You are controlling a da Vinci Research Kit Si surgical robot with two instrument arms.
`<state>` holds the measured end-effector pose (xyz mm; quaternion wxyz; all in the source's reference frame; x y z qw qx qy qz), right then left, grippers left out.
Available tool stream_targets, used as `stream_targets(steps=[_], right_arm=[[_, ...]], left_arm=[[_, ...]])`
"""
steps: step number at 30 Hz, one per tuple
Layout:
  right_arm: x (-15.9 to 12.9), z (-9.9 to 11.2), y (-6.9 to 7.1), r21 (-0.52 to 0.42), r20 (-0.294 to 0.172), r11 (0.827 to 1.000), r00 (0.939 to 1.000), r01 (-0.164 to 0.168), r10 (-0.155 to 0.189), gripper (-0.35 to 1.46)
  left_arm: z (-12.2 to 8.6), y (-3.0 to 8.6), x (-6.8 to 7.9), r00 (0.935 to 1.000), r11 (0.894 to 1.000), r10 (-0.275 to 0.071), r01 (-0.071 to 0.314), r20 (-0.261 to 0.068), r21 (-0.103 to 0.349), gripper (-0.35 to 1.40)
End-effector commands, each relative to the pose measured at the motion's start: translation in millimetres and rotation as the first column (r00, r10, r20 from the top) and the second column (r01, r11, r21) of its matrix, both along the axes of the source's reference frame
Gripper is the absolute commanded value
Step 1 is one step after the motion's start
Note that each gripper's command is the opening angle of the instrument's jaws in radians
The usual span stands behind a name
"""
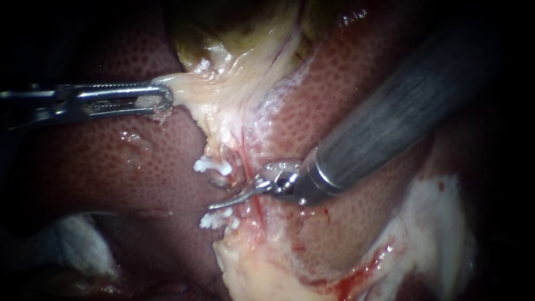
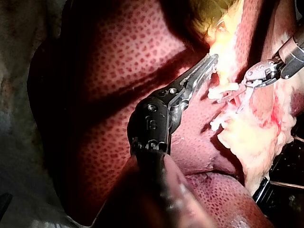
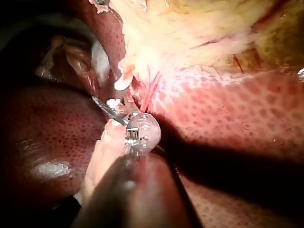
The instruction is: Go back from the cut left tube
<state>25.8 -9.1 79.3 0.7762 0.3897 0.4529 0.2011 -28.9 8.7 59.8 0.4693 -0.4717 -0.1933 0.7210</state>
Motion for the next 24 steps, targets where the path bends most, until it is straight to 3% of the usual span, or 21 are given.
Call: stream_targets(steps=[1,3,6,17,24], right_arm=[[-0.6,-0.5,-0.2,-0.029,-0.013,1.000,0.9999,0.010,-0.010,1.38],[-1.6,-1.1,-0.4,-0.059,-0.022,0.998,0.9996,0.015,-0.016,1.38],[-3.5,-2.1,-0.1,-0.148,-0.009,0.989,0.9997,-0.023,0.022,1.43],[-12.3,-6.0,4.6,-0.292,0.028,0.955,0.9974,-0.055,0.066,1.43],[-15.3,-8.3,6.5,-0.345,0.046,0.936,0.9946,-0.072,0.093,1.43]], left_arm=[[0.0,0.0,0.0,1.0000,1.000,0.000,0.000,0.001,0.000,-0.35],[0.0,0.0,0.0,1.0000,1.000,0.000,0.000,0.001,0.000,-0.35],[0.1,0.0,0.0,1.0000,1.000,0.000,0.000,0.001,0.000,-0.35],[0.1,0.1,0.0,1.0000,1.000,0.000,0.000,0.000,0.000,-0.35],[0.1,0.1,-0.2,1.0000,1.000,-0.001,0.001,0.000,0.000,-0.35]])
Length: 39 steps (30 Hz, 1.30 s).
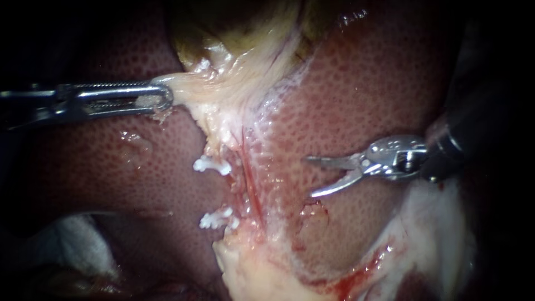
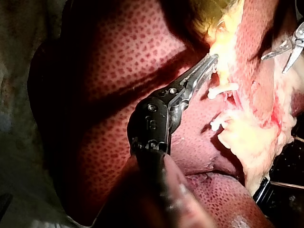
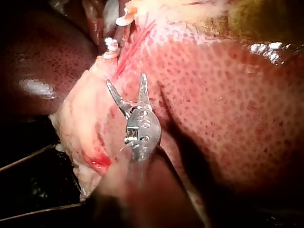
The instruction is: Go back from the cut left tube
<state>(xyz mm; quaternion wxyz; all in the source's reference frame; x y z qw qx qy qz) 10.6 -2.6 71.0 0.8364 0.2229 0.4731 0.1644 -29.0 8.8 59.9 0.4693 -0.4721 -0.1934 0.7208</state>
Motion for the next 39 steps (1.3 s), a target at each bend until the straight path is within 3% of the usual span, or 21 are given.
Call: stream_targets(steps=[1,4,10,14,21,28,33,39], right_arm=[[-0.2,-0.2,0.1,-0.004,0.004,1.000,1.0000,-0.005,0.005,1.43],[-0.7,-0.8,0.3,-0.021,0.020,1.000,0.9997,-0.016,0.017,1.43],[-0.9,-1.0,0.0,-0.038,0.018,0.999,0.9998,-0.005,0.005,1.43],[-1.0,-1.1,-0.2,-0.042,0.014,0.999,0.9999,0.001,-0.001,1.43],[-1.1,-1.2,-0.3,-0.047,0.013,0.999,0.9999,0.005,-0.005,1.43],[-1.1,-1.4,-0.3,-0.060,0.008,0.998,0.9999,0.016,-0.015,1.43],[-1.0,-1.7,-0.3,-0.070,0.006,0.997,0.9998,0.021,-0.020,1.43],[-0.8,-2.0,-0.3,-0.079,0.005,0.997,0.9997,0.026,-0.025,1.43]], left_arm=[[0.0,0.0,0.0,1.0000,1.000,-0.001,0.001,-0.001,0.000,-0.35],[0.2,-0.2,-0.2,1.0000,1.000,-0.002,0.002,-0.002,-0.002,-0.35],[2.0,-0.8,-1.6,0.9999,1.000,-0.010,0.010,-0.011,-0.012,-0.35],[3.9,-1.5,-3.3,1.0000,1.000,0.006,-0.006,-0.007,-0.012,-0.35],[7.6,-2.3,-7.5,0.9990,0.999,0.043,-0.043,-0.011,-0.006,-0.35],[9.4,-2.4,-10.3,0.9978,0.998,0.066,-0.066,-0.012,0.000,-0.35],[9.9,-2.6,-11.4,0.9973,0.997,0.072,-0.072,-0.011,-0.001,-0.35],[10.0,-2.7,-11.2,0.9970,0.997,0.077,-0.077,-0.012,0.000,-0.35]])
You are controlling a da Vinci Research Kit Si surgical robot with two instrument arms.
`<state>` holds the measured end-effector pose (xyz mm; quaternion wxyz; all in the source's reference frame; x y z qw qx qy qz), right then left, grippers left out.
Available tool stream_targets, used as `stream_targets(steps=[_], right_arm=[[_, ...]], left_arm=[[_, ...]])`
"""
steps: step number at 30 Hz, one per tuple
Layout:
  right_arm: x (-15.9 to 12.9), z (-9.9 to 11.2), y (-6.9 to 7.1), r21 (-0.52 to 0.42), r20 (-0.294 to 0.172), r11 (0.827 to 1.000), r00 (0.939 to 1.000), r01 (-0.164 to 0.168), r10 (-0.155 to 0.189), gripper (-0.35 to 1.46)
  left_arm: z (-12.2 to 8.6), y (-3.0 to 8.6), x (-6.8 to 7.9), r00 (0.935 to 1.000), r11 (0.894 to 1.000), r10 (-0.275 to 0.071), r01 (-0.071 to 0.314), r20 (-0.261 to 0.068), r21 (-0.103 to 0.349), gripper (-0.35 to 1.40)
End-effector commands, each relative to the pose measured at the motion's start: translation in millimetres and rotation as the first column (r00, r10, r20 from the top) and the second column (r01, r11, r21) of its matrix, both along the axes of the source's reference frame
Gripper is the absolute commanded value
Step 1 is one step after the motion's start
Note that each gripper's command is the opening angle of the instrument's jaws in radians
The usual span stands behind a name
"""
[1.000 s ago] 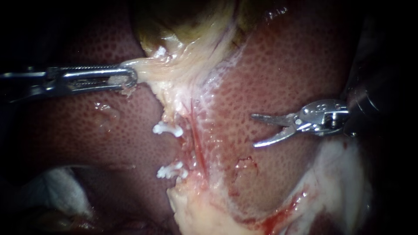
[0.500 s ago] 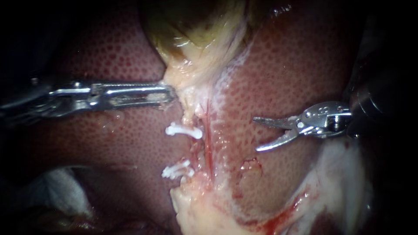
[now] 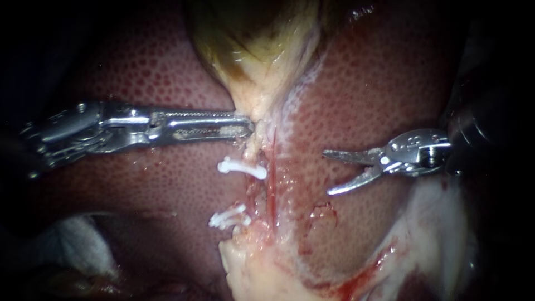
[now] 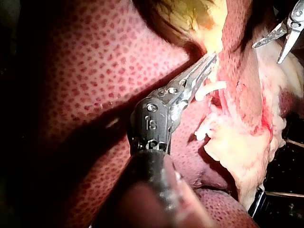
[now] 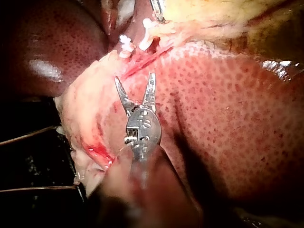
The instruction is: Go back from the cut left tube
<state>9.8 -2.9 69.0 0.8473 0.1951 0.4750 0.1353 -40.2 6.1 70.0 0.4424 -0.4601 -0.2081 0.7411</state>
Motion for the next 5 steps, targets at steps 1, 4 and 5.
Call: stream_targets(steps=[1,4,5], right_arm=[[0.0,-0.1,0.0,0.001,0.000,1.000,1.0000,0.000,0.000,1.43],[0.0,-0.2,0.0,-0.004,-0.001,1.000,1.0000,0.003,-0.003,1.43],[0.0,-0.2,0.0,-0.004,-0.001,1.000,1.0000,0.003,-0.003,1.43]], left_arm=[[0.0,0.0,0.0,1.0000,1.000,0.001,-0.001,0.001,0.000,-0.35],[0.0,0.0,0.0,1.0000,1.000,0.001,-0.001,0.001,0.000,-0.35],[0.0,0.0,0.0,1.0000,1.000,0.001,-0.001,0.001,0.000,-0.35]])
